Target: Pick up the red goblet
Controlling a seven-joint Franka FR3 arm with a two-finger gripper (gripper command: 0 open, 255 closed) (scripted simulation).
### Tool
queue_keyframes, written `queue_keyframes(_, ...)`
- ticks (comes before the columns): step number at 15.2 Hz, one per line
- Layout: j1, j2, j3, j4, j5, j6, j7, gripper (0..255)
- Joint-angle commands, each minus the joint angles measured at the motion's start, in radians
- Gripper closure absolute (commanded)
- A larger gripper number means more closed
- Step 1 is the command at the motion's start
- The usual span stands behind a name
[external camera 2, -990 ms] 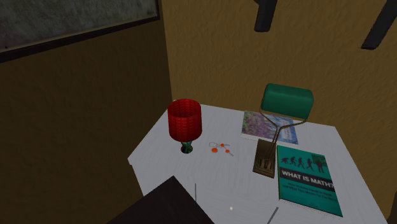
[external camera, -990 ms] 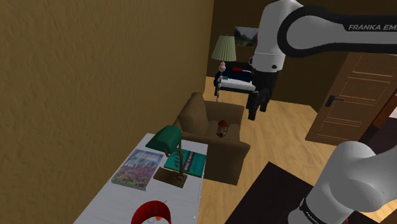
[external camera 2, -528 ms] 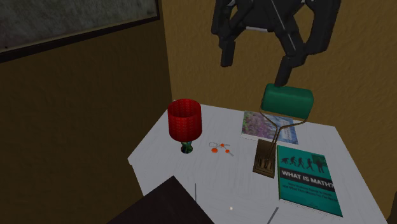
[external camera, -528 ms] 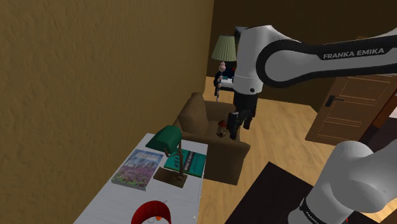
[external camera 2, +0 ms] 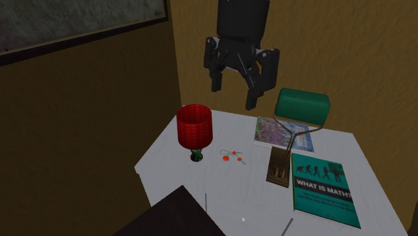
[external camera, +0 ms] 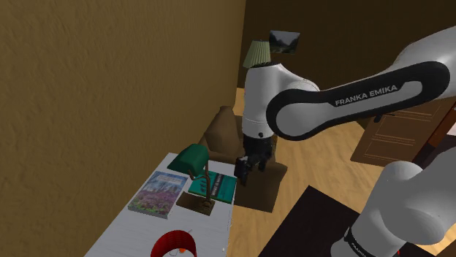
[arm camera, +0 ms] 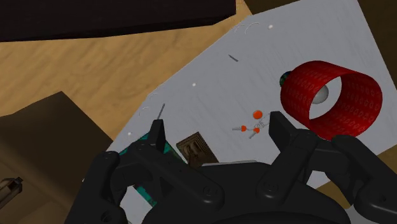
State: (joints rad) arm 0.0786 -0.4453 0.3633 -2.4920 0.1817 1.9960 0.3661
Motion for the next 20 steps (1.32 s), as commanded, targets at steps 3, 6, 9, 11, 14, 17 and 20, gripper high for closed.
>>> queue_keyframes(3, 0.001, 0.141, 0.074, 0.023, -0.015, 0.125, 0.089, 0)
queue_keyframes(6, -0.001, 0.255, 0.124, 0.054, -0.053, 0.207, 0.167, 0)
queue_keyframes(9, -0.002, 0.379, 0.165, 0.098, -0.118, 0.280, 0.259, 0)
queue_keyframes(11, 0.005, 0.467, 0.182, 0.135, -0.177, 0.321, 0.328, 0)
queue_keyframes(14, 0.032, 0.601, 0.185, 0.201, -0.279, 0.368, 0.435, 0)
queue_keyframes(17, 0.082, 0.731, 0.162, 0.281, -0.376, 0.399, 0.533, 0)
queue_keyframes(20, 0.137, 0.840, 0.129, 0.360, -0.445, 0.414, 0.603, 0)
